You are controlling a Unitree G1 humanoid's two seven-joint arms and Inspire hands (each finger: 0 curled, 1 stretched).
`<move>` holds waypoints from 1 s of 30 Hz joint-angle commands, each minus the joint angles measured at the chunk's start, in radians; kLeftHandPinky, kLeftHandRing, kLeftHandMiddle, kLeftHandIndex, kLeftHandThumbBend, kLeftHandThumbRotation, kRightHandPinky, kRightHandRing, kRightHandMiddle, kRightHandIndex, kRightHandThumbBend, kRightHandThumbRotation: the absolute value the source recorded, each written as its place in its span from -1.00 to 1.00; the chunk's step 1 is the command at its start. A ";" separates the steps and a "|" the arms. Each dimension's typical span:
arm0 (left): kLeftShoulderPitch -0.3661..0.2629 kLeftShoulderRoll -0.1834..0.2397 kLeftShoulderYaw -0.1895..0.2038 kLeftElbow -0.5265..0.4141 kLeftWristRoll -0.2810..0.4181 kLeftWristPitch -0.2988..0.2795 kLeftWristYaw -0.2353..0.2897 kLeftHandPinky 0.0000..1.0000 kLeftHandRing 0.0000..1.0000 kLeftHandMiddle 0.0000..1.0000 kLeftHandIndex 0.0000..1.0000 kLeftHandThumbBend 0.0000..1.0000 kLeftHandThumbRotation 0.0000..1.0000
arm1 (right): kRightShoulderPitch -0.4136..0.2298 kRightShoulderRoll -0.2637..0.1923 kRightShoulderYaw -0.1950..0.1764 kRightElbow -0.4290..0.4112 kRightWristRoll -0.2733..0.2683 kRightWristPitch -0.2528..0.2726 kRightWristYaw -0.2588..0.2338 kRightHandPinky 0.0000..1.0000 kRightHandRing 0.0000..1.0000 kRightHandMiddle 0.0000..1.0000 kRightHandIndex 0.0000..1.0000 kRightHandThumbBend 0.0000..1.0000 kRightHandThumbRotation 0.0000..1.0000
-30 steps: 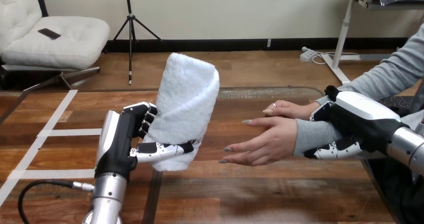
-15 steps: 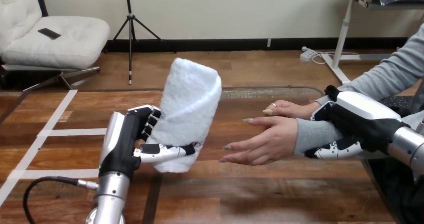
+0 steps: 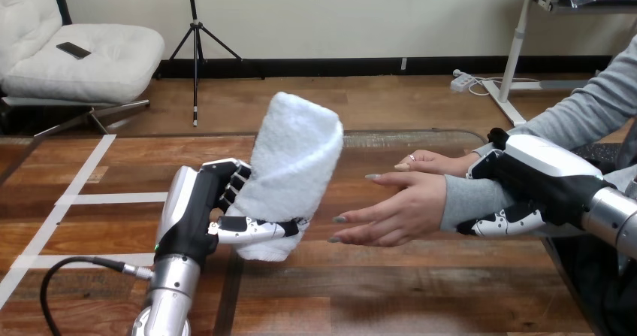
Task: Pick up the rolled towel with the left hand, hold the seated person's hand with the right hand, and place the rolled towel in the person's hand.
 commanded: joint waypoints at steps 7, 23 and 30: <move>-0.130 0.013 -0.029 0.017 -0.002 -0.074 0.040 -0.42 -0.33 -0.22 -0.18 0.32 -1.00 | -0.055 -0.018 -0.062 -0.079 0.047 -0.004 -0.007 -0.49 -0.41 -0.31 -0.30 -0.25 -0.39; -0.132 -0.037 -0.057 0.045 0.002 -0.091 0.073 -0.39 -0.31 -0.22 -0.18 0.32 -1.00 | -0.071 -0.008 -0.067 -0.070 0.063 -0.007 0.001 -0.50 -0.43 -0.32 -0.30 -0.26 -0.41; -0.131 -0.061 -0.070 0.051 -0.001 -0.091 0.083 -0.39 -0.30 -0.21 -0.18 0.29 -1.00 | -0.083 0.000 -0.071 -0.056 0.087 -0.003 0.017 -0.52 -0.45 -0.33 -0.31 -0.27 -0.43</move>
